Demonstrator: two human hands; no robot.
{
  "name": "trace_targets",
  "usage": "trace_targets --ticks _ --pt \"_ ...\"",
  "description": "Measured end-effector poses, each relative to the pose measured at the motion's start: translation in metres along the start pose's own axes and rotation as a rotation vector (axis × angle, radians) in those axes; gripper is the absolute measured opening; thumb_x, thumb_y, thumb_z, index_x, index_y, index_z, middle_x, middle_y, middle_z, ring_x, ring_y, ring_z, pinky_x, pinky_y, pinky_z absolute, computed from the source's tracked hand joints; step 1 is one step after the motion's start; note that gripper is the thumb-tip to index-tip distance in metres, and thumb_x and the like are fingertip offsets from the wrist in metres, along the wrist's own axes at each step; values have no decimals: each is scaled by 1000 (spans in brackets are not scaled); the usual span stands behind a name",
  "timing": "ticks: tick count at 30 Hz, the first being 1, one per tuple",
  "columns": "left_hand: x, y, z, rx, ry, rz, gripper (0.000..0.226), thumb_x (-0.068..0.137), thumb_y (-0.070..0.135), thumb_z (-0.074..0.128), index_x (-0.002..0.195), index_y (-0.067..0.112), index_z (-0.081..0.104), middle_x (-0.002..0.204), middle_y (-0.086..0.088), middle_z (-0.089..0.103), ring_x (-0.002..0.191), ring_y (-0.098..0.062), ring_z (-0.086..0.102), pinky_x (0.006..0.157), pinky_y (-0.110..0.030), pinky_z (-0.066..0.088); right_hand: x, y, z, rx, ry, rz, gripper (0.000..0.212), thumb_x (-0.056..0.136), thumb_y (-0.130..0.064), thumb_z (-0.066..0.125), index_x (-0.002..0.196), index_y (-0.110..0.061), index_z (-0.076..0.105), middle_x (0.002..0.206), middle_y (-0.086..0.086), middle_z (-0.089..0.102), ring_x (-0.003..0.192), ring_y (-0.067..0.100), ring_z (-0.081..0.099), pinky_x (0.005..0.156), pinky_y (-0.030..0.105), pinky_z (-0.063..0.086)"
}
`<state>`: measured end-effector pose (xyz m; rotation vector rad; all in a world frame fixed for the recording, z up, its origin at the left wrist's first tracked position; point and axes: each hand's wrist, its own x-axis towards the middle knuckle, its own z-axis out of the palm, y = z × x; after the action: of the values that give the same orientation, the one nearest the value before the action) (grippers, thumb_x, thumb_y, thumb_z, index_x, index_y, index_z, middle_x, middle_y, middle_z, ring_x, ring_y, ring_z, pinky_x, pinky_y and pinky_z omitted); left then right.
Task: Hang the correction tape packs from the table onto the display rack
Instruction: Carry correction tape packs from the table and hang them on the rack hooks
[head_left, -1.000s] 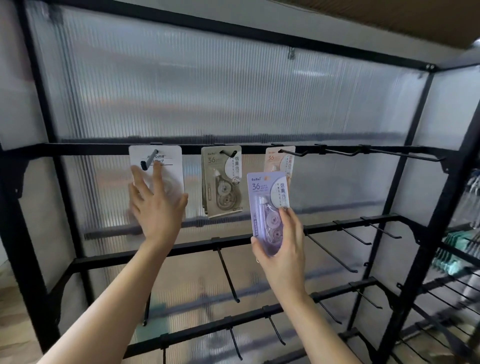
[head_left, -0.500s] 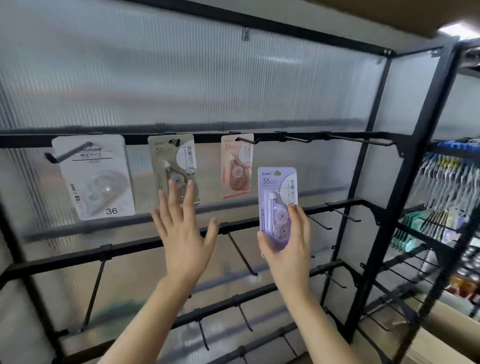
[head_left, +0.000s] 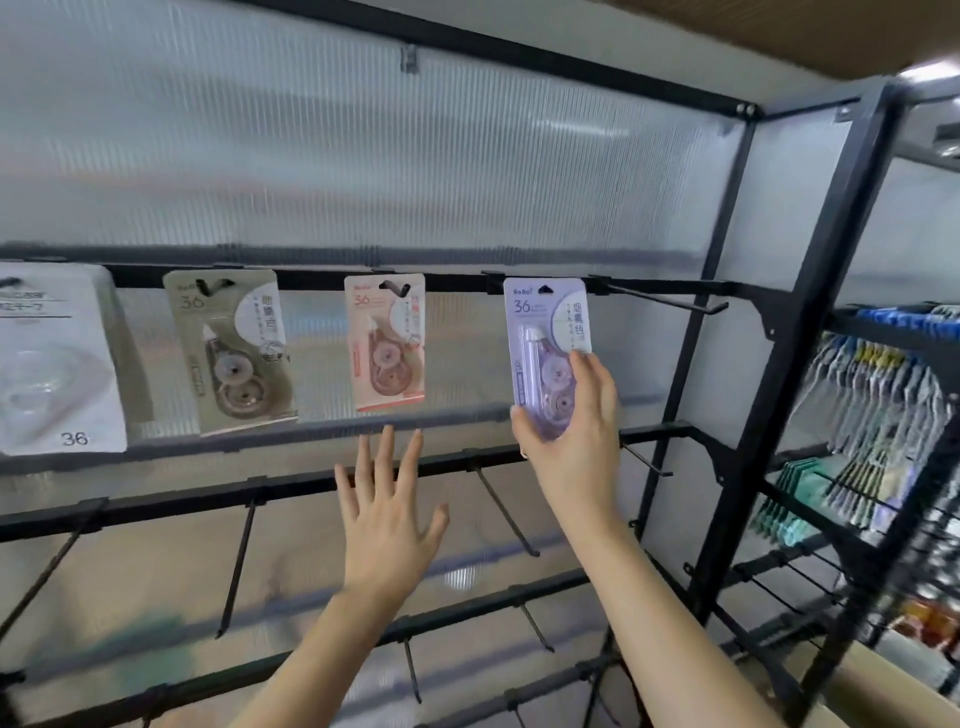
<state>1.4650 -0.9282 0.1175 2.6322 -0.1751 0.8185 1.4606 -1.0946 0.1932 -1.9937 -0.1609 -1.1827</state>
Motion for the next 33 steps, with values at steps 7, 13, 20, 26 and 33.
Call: trace_targets --ticks 7,13,20,26,33 --pt "-3 4 5 -17 47 23 81 90 36 61 145 30 3 160 -8 7 142 -24 -16 114 -44 -16 11 19 7 -13 -25 -38 71 77 -25 76 138 -5 43 144 13 38 128 30 42 98 46 47" --pt "-5 3 6 83 26 -32 77 95 46 45 141 35 -16 160 -3 -10 139 -21 -29 107 -38 -30 14 25 23 -46 -52 -67 70 76 -27 77 134 -2 47 140 16 43 124 33 45 94 50 48" --pt "-4 3 8 142 38 -36 75 96 48 39 139 35 -22 159 -2 -14 136 -20 -33 109 -41 -29 45 38 58 -127 -177 -18 71 80 -34 72 138 -9 39 144 10 35 126 28 40 97 43 46" --pt "-5 1 10 164 27 -57 74 97 49 36 137 36 -25 159 -2 -16 135 -20 -35 105 -40 -32 61 45 82 -175 -276 -22 74 83 -34 70 143 -13 32 144 12 28 123 30 39 91 38 47" --pt "-7 1 9 86 64 -83 73 95 37 51 149 26 4 160 -8 6 146 -25 -12 112 -41 -22 48 46 72 -248 -398 -11 76 92 -36 58 151 -18 13 157 12 6 141 31 19 107 43 38"
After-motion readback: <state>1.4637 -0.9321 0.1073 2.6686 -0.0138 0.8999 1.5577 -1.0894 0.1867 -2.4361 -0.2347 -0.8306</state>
